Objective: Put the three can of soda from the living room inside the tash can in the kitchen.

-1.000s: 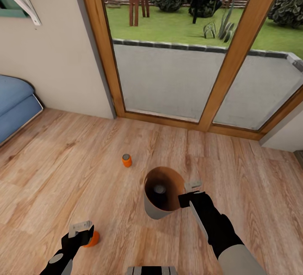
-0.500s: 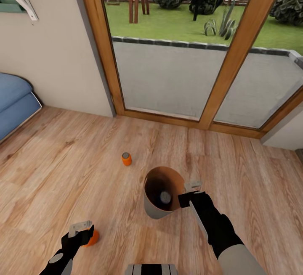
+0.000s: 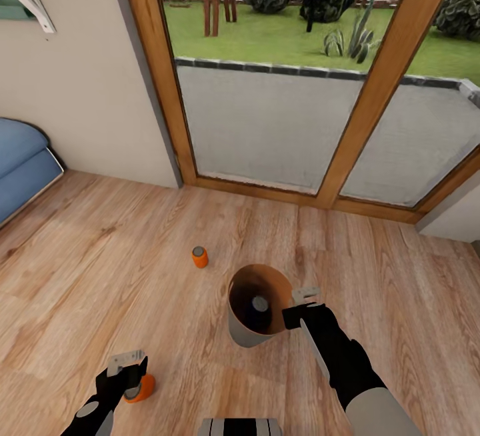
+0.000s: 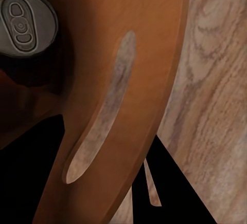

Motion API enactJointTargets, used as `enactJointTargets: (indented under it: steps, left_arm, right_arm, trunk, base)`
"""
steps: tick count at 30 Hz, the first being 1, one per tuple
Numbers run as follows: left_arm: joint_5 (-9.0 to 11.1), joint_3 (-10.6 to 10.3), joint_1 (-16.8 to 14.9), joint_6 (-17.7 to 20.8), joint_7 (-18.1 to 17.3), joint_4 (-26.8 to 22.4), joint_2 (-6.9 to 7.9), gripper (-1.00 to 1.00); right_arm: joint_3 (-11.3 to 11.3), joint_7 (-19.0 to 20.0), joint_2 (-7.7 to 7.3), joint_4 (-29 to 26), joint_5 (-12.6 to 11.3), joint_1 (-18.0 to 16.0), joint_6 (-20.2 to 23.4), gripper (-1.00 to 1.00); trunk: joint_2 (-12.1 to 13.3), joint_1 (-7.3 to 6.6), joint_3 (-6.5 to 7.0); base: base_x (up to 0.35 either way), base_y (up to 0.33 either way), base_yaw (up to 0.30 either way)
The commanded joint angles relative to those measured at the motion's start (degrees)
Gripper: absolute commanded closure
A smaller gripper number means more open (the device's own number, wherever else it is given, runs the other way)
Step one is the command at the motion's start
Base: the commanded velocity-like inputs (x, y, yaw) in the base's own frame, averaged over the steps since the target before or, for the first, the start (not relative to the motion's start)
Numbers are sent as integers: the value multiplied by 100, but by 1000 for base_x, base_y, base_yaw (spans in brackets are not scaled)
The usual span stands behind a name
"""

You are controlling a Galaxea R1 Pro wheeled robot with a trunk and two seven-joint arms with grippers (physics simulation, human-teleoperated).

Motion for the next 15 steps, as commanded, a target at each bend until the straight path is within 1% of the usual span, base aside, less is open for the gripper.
enactJointTargets:
  steps: [1,15]
  left_arm:
    - [0,0,0,0,0,0,6,-100]
    - [0,0,0,0,0,17,19,-100]
  right_arm:
    - [2,54,1,-3,-59,-1,-10,100]
    - [4,54,1,-3,-59,-4,-10,100]
  trunk:
    - [0,0,-6]
    - [0,0,-128]
  base:
    - [4,0,0]
    - [1,0,0]
